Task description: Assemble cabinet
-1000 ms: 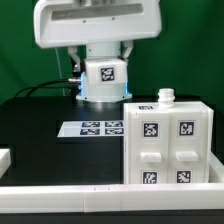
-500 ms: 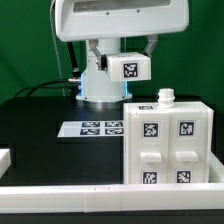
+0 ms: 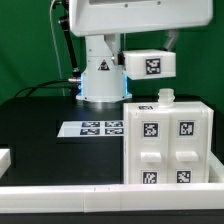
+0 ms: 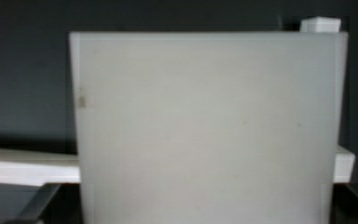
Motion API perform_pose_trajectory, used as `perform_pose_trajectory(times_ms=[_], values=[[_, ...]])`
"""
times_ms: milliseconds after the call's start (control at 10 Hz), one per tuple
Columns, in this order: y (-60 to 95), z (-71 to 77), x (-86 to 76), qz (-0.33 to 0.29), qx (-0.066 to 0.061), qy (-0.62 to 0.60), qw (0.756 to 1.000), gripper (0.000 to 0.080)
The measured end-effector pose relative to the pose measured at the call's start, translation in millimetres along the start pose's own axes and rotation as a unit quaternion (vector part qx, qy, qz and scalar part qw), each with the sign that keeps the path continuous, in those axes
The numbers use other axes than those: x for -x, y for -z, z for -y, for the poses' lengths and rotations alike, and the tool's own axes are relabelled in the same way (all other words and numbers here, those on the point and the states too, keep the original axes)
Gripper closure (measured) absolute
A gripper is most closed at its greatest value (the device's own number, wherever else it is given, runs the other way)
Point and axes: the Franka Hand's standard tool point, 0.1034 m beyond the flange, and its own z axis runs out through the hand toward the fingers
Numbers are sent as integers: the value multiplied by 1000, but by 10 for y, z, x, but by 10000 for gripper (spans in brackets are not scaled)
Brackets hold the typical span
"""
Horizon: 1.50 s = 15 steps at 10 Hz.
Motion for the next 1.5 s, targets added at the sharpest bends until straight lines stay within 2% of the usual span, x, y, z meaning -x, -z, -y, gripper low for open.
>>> perform_pose_trajectory(times_ms=[300,1000,1500], values=[[-71,136,-185,-2,1,0,1000,236],[-151,203,-190,0,1,8,1000,236],[-179,179,-255,-5,2,7,1000,236]])
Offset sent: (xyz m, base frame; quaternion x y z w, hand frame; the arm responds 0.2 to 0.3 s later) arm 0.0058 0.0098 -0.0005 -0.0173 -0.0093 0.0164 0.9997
